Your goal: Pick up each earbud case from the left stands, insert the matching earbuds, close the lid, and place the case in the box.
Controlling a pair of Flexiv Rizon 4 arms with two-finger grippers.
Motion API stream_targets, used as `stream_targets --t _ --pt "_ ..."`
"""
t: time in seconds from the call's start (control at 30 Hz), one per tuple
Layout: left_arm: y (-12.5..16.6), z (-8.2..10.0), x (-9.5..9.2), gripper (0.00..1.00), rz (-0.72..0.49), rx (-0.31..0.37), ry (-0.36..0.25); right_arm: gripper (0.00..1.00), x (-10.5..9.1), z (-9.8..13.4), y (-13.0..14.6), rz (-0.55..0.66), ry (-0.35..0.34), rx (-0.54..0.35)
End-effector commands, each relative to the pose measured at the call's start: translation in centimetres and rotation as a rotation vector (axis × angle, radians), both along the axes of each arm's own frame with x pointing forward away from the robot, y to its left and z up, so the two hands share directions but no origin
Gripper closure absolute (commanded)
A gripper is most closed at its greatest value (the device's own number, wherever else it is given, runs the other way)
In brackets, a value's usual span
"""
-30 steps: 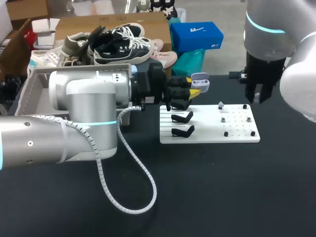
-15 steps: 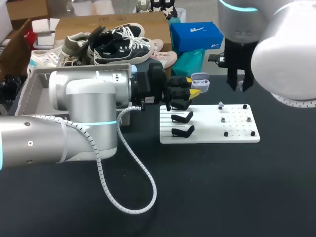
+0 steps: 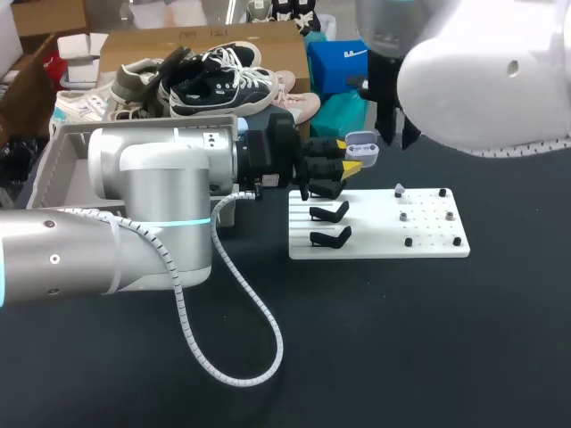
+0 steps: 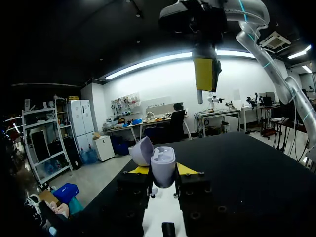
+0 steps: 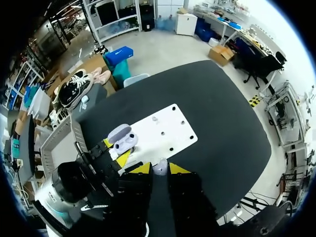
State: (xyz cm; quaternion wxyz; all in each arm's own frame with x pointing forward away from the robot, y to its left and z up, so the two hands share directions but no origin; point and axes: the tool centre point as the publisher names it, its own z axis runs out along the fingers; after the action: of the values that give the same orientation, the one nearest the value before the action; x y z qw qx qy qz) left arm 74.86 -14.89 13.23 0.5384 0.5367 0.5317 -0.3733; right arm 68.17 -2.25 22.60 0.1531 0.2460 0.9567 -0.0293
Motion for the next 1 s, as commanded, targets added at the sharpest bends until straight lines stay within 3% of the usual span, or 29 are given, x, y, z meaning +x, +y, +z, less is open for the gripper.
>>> stream_targets --t 0.03,0.47,1.0 --pt "0.0 -0.1 -0.2 1.00 0.006 -0.004 -0.003 1.00 1.5 -0.4 0.9 -0.010 0.020 -0.011" --pt "0.0 -0.1 -0.2 1.00 0.006 -0.004 -0.003 1.00 3.3 -1.5 2.6 -0.027 0.003 0.016" --pt "0.0 -0.1 -0.2 1.00 0.006 -0.004 -0.003 1.00 4.5 -3.2 2.7 -0.016 0.008 0.043"
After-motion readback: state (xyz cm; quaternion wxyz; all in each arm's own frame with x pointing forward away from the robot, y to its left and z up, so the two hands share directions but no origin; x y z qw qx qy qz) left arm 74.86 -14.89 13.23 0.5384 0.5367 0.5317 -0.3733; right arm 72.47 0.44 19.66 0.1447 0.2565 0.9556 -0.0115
